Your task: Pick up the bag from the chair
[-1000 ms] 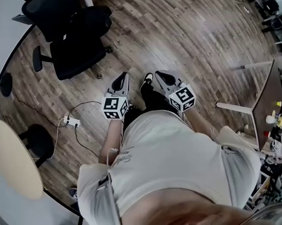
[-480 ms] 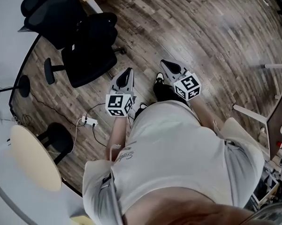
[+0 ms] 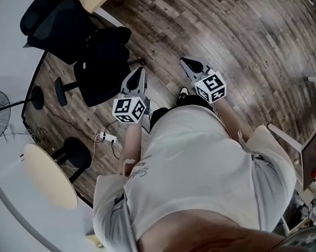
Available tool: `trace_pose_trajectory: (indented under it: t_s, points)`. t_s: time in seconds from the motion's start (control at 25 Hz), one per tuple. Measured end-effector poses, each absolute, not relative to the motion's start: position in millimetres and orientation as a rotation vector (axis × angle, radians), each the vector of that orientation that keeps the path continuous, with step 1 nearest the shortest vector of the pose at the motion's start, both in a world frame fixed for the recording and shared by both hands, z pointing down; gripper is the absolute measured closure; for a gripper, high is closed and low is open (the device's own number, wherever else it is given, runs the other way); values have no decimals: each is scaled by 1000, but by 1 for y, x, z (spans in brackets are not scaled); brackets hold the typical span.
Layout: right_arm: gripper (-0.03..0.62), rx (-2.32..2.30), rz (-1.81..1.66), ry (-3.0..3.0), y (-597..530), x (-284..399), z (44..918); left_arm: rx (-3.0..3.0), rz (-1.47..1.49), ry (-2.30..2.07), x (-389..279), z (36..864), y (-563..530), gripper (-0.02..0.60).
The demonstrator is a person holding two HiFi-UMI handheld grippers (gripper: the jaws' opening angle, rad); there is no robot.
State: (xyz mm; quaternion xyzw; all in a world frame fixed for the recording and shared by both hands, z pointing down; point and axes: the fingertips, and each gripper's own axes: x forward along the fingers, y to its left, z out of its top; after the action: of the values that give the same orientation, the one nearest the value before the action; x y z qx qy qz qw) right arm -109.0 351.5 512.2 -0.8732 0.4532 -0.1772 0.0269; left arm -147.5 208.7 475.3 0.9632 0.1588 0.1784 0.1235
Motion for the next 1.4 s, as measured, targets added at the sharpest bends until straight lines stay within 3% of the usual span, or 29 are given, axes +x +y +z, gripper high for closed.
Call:
trace_pose_trajectory:
  t_s: [0.52, 0.96, 1.4]
  points:
    - [599, -2643, -749, 1325, 346, -47, 558, 2789, 673, 510, -73, 517, 193, 548]
    - [599, -2719, -686, 1337, 282, 62, 518, 2770, 598, 637, 29, 510, 159, 548]
    - [599, -2738, -727, 1565, 217, 97, 512, 2725, 597, 557, 69, 534, 102, 548]
